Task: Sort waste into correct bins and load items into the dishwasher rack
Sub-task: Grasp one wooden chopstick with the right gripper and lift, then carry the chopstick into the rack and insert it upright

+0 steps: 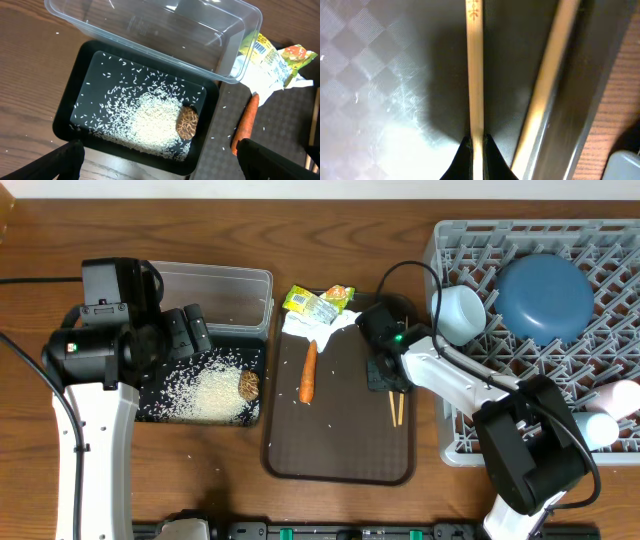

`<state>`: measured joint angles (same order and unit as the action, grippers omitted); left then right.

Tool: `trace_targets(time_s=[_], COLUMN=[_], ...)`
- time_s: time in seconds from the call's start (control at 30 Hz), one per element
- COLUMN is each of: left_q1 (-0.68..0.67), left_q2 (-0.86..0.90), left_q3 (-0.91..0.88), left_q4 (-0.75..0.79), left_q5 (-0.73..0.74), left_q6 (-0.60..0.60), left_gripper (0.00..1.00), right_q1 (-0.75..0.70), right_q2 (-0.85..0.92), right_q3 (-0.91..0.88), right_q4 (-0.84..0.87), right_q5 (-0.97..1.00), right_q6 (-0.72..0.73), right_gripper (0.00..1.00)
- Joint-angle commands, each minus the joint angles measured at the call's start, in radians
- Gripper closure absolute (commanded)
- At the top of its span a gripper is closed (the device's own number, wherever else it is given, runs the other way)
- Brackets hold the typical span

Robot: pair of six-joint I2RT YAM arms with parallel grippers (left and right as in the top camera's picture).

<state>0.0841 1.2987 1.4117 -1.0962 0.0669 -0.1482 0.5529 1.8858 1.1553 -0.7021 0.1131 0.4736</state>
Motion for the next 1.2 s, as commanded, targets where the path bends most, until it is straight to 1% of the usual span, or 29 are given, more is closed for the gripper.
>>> trace_targets(time_s=[0.0,0.1,0.27,0.47,0.63,0.77,0.93,1.1,1.17], left_q1=[0.005,0.005,0.005,0.005,0.005,0.005,0.005,0.005,0.005], left_q2=[-0.005,-0.005,-0.005,-0.005,-0.005,-0.005,-0.005,-0.005,-0.005], left_q3=[-0.001,-0.001,-0.001,-0.001,-0.001,-0.001,-0.001,-0.001,-0.001], left_q4=[-0.002,-0.002,-0.002,-0.003,-0.002,-0.003,-0.003,-0.002,-0.003], left_q5=[-0.016,-0.016,-0.016,-0.016,-0.016,-0.016,-0.016,-0.016,-0.016], left_q6=[0.017,0.017,0.017,0.017,0.017,0.017,0.017,0.017,0.017], left_gripper=[0.02,0.02,0.02,0.02,0.02,0.02,0.02,0.02,0.02], right_q1=[0.003,-0.002,-0.05,-0.227,-0.438,-0.557,-0.628,-0.632,-0.63], right_q2=[-0.076,-0.151,-0.291,-0.398,-0.398,-0.395,-0.389,-0.343,-0.314], right_q3=[0.066,0.132,0.183,0.183,0.182,0.182,0.176,0.159,0.15], right_q4=[-0.013,-0.044,-0.067,-0.126,-0.18,-0.187,-0.188,-0.188,-0.192], right_q5=[-0.082,-0.126,-0.12,-0.112,-0.111,-0.118,-0.109,0.039,0.068], right_q6=[-0.151,-0.215,-0.24,-0.277,-0.34,-0.433,-0.547,-0.554,-0.554], right_gripper=[0.99,0.99,0.99,0.99,0.99,0.99,0.99,0.99,0.99])
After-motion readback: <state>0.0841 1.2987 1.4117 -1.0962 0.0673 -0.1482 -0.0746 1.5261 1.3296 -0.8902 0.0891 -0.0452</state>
